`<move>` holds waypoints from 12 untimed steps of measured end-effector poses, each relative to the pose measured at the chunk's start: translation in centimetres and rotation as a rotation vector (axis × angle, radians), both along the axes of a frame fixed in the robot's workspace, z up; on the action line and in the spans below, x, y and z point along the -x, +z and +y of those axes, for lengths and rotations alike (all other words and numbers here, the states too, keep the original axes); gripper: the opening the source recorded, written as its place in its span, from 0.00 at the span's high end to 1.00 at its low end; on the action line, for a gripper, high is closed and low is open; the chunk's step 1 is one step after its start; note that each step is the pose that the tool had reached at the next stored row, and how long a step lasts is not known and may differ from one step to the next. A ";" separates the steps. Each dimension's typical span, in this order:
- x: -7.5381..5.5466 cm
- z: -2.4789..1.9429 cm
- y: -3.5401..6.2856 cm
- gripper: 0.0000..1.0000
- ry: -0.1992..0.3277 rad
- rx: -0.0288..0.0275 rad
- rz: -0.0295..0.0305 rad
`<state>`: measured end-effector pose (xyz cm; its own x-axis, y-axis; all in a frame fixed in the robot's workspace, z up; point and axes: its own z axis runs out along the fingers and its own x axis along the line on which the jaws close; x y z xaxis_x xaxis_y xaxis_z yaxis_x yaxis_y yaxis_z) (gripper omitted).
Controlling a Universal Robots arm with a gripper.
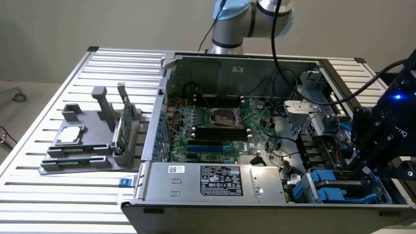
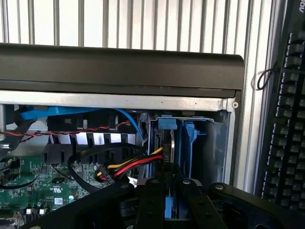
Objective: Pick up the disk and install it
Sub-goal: 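Insert the first disk wire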
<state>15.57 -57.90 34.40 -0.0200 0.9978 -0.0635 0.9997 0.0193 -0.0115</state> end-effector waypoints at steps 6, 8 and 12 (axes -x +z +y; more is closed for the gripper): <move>0.1 0.18 0.00 0.84 -0.021 0.0000 0.0001; 0.2 0.29 0.00 0.84 -0.027 0.0001 0.0001; 0.2 0.60 -0.01 0.84 -0.039 0.0003 0.0001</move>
